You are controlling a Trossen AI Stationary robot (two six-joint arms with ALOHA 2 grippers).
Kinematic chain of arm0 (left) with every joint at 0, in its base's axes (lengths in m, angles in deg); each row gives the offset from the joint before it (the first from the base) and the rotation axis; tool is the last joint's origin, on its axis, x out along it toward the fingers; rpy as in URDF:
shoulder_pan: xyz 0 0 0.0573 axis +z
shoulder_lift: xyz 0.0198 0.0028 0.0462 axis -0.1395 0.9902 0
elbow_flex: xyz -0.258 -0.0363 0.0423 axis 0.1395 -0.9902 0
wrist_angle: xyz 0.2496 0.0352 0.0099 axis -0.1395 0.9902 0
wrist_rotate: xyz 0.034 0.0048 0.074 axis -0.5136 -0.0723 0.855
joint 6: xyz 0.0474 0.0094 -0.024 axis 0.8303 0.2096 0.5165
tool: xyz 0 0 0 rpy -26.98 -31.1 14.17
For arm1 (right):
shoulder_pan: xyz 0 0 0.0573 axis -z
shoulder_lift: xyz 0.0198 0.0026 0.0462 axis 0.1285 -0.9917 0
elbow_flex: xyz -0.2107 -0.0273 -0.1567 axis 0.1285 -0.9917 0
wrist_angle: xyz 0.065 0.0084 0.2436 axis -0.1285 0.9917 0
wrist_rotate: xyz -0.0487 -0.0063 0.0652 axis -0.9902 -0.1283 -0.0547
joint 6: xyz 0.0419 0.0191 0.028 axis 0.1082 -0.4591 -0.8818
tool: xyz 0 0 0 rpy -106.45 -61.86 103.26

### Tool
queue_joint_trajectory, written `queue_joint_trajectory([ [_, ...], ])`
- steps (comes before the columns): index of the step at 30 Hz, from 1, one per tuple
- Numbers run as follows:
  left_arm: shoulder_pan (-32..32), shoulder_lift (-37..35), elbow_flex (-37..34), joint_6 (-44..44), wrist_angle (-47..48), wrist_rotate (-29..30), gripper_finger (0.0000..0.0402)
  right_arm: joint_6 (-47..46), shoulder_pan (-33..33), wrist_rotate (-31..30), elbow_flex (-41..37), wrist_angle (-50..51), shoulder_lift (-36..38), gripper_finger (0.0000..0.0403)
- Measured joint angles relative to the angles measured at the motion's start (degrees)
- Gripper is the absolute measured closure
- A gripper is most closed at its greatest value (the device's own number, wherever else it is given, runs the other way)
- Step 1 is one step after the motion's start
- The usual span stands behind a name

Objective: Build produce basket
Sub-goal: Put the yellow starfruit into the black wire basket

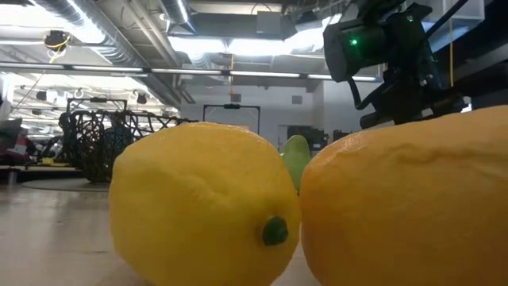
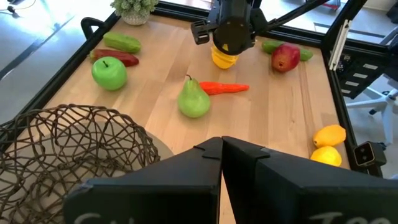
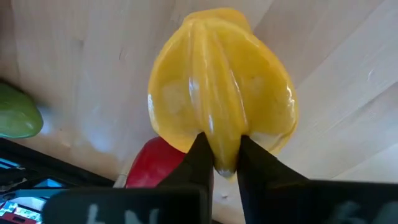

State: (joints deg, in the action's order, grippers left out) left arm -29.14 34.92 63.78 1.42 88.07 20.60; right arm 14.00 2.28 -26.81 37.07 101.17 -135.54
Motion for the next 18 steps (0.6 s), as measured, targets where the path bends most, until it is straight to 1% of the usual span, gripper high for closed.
queue_joint_trajectory([
  [7,0.0,0.0,0.0,0.0,0.0,0.0,0.0401,-3.3,0.0,0.4,1.3,1.1,-0.3,0.0368],
  [10,0.0,0.0,0.0,0.0,0.0,0.0,0.0401,-5.0,-0.1,1.6,3.8,1.3,-0.6,0.0369],
  [15,0.0,0.0,0.0,0.0,0.0,0.0,0.0401,-8.3,0.0,1.2,8.2,3.4,-0.5,0.037],
  [18,0.0,0.0,0.0,0.0,0.0,0.0,0.0401,-10.5,0.0,0.8,11.1,6.9,-0.5,0.037],
])
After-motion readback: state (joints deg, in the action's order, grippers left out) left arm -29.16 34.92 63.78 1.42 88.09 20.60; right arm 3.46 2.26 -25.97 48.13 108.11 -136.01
